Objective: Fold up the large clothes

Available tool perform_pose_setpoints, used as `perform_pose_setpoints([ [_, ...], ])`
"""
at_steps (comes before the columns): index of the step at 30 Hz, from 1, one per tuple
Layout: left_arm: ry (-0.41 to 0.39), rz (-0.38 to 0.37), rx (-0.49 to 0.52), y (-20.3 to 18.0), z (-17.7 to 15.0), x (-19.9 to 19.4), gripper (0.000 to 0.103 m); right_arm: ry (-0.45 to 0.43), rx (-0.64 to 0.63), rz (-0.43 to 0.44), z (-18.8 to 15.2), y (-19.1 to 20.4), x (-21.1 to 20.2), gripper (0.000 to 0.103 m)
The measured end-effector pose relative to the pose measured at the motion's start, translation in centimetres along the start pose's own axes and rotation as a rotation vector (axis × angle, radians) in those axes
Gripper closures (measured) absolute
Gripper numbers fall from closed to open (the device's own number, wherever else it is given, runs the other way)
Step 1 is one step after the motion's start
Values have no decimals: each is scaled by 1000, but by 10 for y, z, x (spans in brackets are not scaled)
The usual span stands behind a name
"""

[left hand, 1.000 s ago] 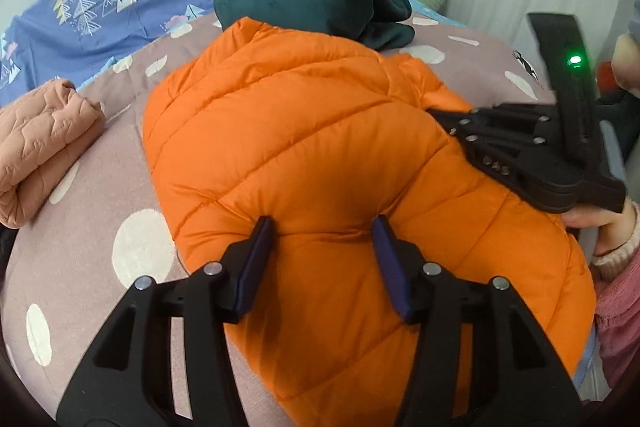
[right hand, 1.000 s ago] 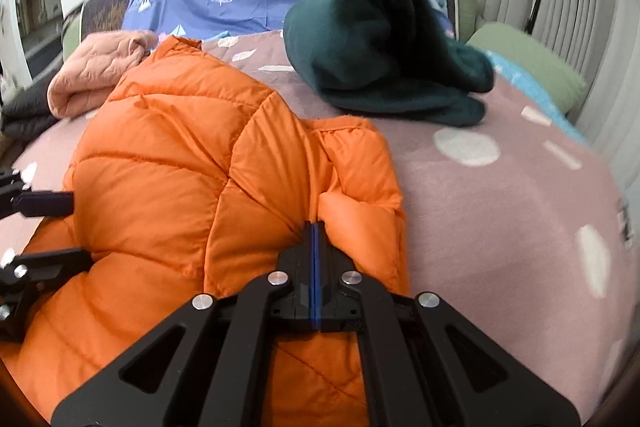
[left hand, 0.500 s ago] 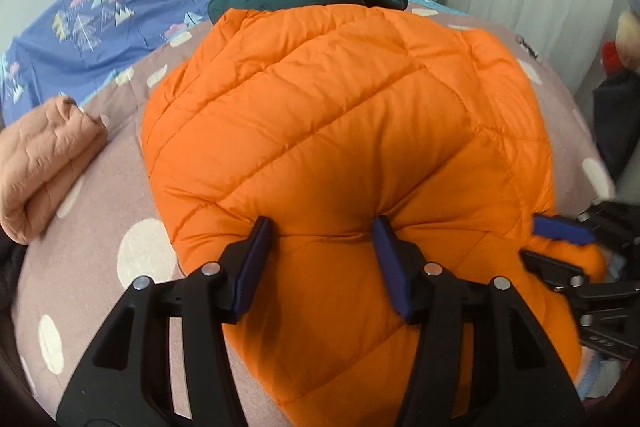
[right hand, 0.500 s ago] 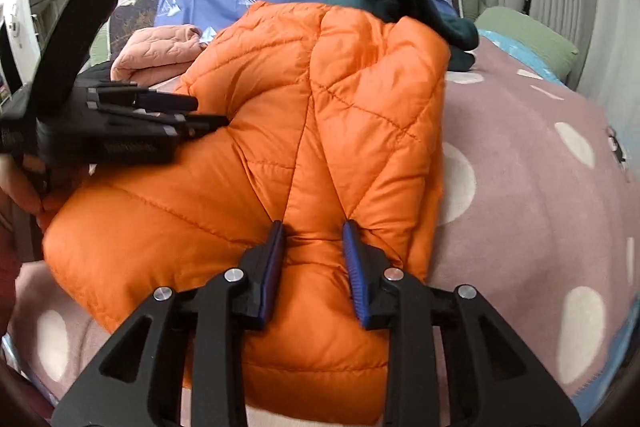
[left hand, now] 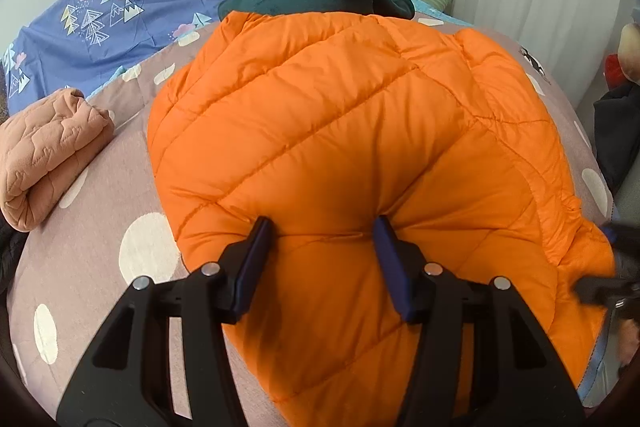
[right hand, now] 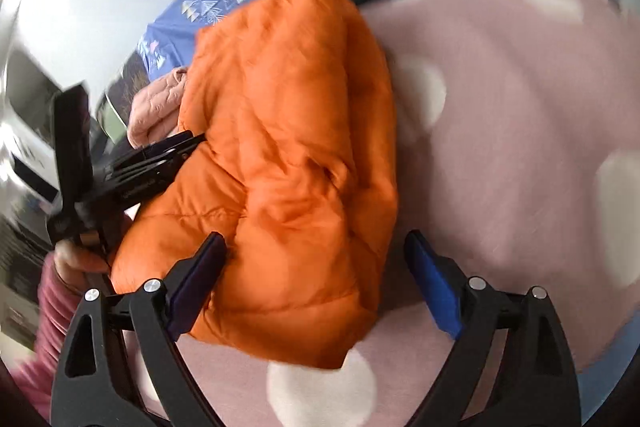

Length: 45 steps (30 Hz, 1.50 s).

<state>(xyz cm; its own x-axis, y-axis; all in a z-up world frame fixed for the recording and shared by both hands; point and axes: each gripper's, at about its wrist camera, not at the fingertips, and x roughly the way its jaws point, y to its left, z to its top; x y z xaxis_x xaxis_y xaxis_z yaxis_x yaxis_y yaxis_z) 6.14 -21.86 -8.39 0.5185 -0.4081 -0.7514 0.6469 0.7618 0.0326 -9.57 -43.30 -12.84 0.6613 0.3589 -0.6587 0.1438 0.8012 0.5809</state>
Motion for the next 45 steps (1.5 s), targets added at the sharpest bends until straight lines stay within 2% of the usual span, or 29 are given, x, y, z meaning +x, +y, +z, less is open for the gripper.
perform_pose_setpoints([
  [2,-1,-3,-2,0,0,0,48,-3,39,26,4,-2,4,10],
  [7,3,-7,-9,1,2,1,48,29,31,59,18,10,23,10],
  [8,4,-7,-11,1,2,2,48,29,36,48,19,10,27,11],
  [12,1,-10,-12,2,2,2,47,3,18,11,19,15,25,31],
  [15,0,-10,-6,1,2,2,47,-10,26,7,13,11,19,39],
  [23,-5,-19,-7,2,2,1,43,-20,29,4,7,7,17,41],
  [26,-27,-29,-37,7,3,-5,33,-26,33,10,7,6,16,41],
  [28,-54,-66,-85,15,5,-13,25,-33,29,9,4,6,14,41],
  [30,-86,-61,-120,22,7,-19,18,-36,28,8,1,4,12,41],
  [31,-108,4,-143,27,9,-21,4,-36,30,8,1,3,12,41],
  [33,-152,89,-201,41,11,-24,2,-37,37,18,1,2,12,41],
  [35,-121,15,-292,62,12,-16,2,-39,37,21,0,1,11,40],
  [38,-23,-140,-405,84,12,10,2,-39,36,21,0,0,12,40],
  [41,35,-307,-504,98,6,33,2,-40,40,27,-1,-1,12,40],
  [43,70,-401,-562,102,2,46,2,-39,46,29,0,-2,13,40],
  [45,92,-455,-572,101,2,55,2,-39,49,27,2,-2,13,40],
])
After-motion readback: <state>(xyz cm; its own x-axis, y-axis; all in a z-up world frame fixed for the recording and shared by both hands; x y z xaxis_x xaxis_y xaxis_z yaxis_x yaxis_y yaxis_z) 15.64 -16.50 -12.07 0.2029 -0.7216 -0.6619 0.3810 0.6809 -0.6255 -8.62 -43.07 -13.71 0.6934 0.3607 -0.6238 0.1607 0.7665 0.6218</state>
